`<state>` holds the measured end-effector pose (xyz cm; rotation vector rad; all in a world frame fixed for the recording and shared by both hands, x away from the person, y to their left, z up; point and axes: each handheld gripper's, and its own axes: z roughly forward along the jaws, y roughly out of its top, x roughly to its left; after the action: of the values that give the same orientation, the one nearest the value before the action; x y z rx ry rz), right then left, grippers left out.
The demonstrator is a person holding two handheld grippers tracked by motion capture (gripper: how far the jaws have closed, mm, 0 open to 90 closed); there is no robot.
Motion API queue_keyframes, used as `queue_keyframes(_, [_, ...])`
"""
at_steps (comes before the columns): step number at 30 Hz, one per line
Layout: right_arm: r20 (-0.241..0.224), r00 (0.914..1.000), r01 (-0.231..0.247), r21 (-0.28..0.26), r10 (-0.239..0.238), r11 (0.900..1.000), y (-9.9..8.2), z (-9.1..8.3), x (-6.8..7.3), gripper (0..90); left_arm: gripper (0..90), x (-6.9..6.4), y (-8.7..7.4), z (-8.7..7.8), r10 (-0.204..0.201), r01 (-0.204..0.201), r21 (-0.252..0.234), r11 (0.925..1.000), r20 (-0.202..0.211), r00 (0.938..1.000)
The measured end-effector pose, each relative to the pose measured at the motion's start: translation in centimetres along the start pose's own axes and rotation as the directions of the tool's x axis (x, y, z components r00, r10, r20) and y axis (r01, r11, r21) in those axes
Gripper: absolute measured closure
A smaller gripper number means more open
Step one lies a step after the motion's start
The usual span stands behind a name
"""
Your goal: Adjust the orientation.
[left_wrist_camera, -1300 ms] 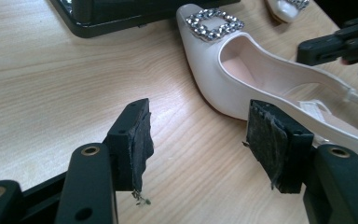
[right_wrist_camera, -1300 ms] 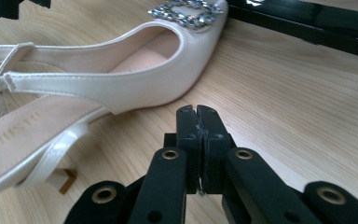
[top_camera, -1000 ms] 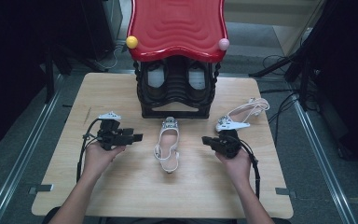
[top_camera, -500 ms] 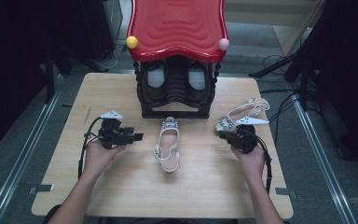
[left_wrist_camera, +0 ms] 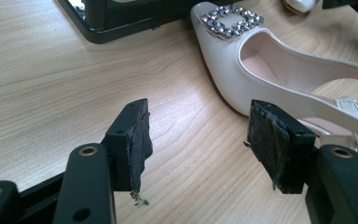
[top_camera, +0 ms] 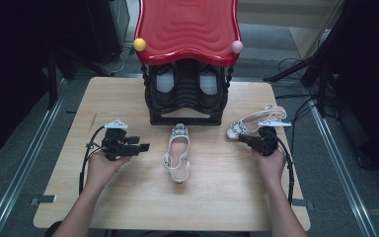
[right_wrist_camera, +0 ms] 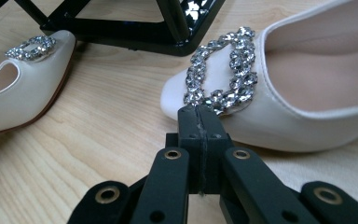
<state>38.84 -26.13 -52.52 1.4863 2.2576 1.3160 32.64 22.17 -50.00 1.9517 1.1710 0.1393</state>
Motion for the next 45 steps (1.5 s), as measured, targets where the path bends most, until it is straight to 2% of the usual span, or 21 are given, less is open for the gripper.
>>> queue_keyframes(3, [0.014,0.9995,0.028,0.001,-0.028,0.9996,0.3,0.5,0.3,90.0,39.1,0.0,-0.2,-0.2,-0.009,0.009,-0.01,0.9999,0.002,1.0])
queue_keyframes(8, [0.023,0.9992,0.033,0.013,-0.034,0.9994,0.6,1.1,0.5,90.0,39.0,0.1,-0.6,-0.6,-0.014,0.014,-0.012,0.9998,0.006,0.9999])
queue_keyframes(15, [0.024,0.9977,0.064,0.01,-0.064,0.9979,1.5,2.3,0.5,90.0,38.6,0.4,-1.0,-1.1,-0.023,0.023,-0.018,0.9996,-0.011,0.9997])
queue_keyframes(16, [0.033,0.9974,0.063,0.023,-0.064,0.9978,1.6,2.6,0.5,90.0,38.7,0.4,-1.1,-1.1,-0.023,0.022,-0.017,0.9996,-0.014,0.9997])
queue_keyframes(17, [0.07,0.9947,0.072,0.049,-0.075,0.9962,1.7,3.0,0.4,90.0,38.7,0.4,-1.1,-1.1,-0.022,0.021,-0.015,0.9997,-0.015,0.9996])
queue_keyframes(18, [0.058,0.9939,0.09,0.061,-0.094,0.994,1.6,3.4,0.2,90.0,38.7,0.4,-1.1,-1.1,-0.02,0.02,-0.014,0.9997,-0.013,0.9997])
queue_keyframes(20, [0.048,0.997,0.057,0.066,-0.06,0.9962,1.7,3.6,0.0,90.0,38.6,0.3,-1.1,-1.1,-0.019,0.019,-0.018,0.9997,-0.012,0.9997])
queue_keyframes(21, [0.053,0.9965,0.061,0.072,-0.065,0.9955,1.8,3.5,0.1,90.0,38.6,0.3,-1.1,-1.1,-0.018,0.018,-0.016,0.9997,-0.011,0.9998])
queue_keyframes(24, [0.065,0.9945,0.078,0.061,-0.082,0.9951,2.1,2.9,0.3,90.0,38.6,0.4,-1.1,-1.0,-0.017,0.017,-0.016,0.9997,-0.016,0.9997])
queue_keyframes(29, [0.078,0.9959,0.045,0.019,-0.046,0.9988,2.6,0.9,0.4,90.0,38.7,0.3,-0.9,-1.0,-0.009,0.009,-0.016,0.9998,-0.014,0.9999])
queue_keyframes(33, [0.114,0.993,0.033,-0.019,-0.031,0.9993,3.0,-1.1,-0.2,90.0,38.7,0.3,-0.8,-0.9,-0.006,0.006,-0.015,0.9999,-0.014,0.9999])
queue_keyframes(39, [0.156,0.9872,0.044,-0.085,-0.031,0.9954,4.0,-4.0,-1.3,90.0,38.6,0.1,-0.9,-0.8,-0.007,0.007,-0.01,0.9999,-0.016,0.9998])
queue_keyframes(45, [0.182,0.9833,0.019,-0.13,0.005,0.9913,4.6,-6.0,-2.9,90.0,38.5,0.2,-1.3,-1.1,-0.007,0.006,-0.008,0.9999,-0.021,0.9998])
